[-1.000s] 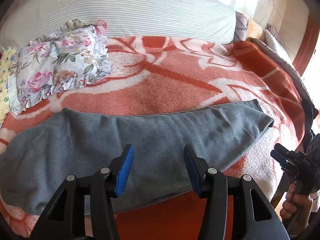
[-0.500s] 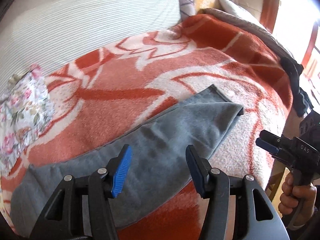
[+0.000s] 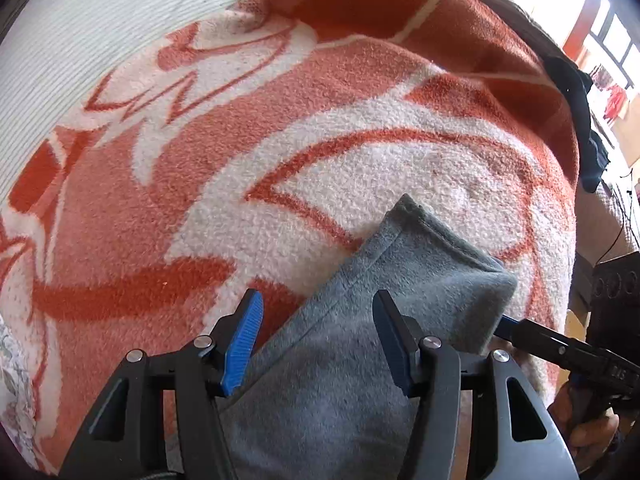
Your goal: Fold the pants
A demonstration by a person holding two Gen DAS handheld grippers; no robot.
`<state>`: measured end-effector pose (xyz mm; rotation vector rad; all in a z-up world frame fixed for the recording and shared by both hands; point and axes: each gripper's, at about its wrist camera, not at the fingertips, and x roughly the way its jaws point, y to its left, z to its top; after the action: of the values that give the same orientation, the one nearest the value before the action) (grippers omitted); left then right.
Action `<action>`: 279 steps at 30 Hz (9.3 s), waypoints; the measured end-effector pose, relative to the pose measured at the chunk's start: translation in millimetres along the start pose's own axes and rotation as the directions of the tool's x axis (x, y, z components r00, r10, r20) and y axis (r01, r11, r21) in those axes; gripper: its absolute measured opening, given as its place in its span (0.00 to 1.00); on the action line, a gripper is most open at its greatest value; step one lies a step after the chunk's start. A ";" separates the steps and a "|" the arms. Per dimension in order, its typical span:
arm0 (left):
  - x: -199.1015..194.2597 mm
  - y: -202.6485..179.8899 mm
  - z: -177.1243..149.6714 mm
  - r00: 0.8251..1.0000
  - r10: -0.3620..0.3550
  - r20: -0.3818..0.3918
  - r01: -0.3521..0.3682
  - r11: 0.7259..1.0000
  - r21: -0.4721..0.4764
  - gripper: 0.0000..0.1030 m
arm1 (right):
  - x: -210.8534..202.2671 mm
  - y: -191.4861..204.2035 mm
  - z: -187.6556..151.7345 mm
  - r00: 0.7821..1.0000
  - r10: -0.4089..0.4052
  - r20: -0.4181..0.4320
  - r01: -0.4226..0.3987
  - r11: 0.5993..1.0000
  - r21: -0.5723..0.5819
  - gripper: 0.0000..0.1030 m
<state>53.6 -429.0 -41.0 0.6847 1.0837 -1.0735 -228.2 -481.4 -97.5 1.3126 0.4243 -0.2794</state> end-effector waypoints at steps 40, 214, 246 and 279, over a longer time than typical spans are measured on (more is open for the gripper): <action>-134.2 72.0 -86.2 0.879 -0.307 0.365 0.351 0.935 -0.058 0.06 | -2.0 162.8 -96.5 0.977 0.197 -0.081 -0.213 0.920 -0.329 0.07; -224.3 117.5 -464.0 0.841 0.472 0.266 0.097 0.352 -0.931 0.08 | 248.9 348.2 -302.1 0.678 -0.084 -0.730 -0.573 0.562 -0.596 0.06; -122.4 31.7 -311.0 0.902 0.384 0.198 -0.097 0.627 -0.773 0.08 | 222.6 181.8 -106.3 0.824 0.109 -0.557 -0.344 0.876 -0.338 0.01; -119.0 -2.5 -300.5 0.905 0.325 0.274 -0.038 0.704 -0.710 0.08 | 172.8 201.4 -108.5 0.913 -0.029 -0.408 -0.234 0.782 -0.578 0.08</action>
<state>-65.4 -128.5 -35.7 -0.0388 0.9477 -0.5094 -2.8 -321.2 -21.6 0.7225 0.7156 0.2282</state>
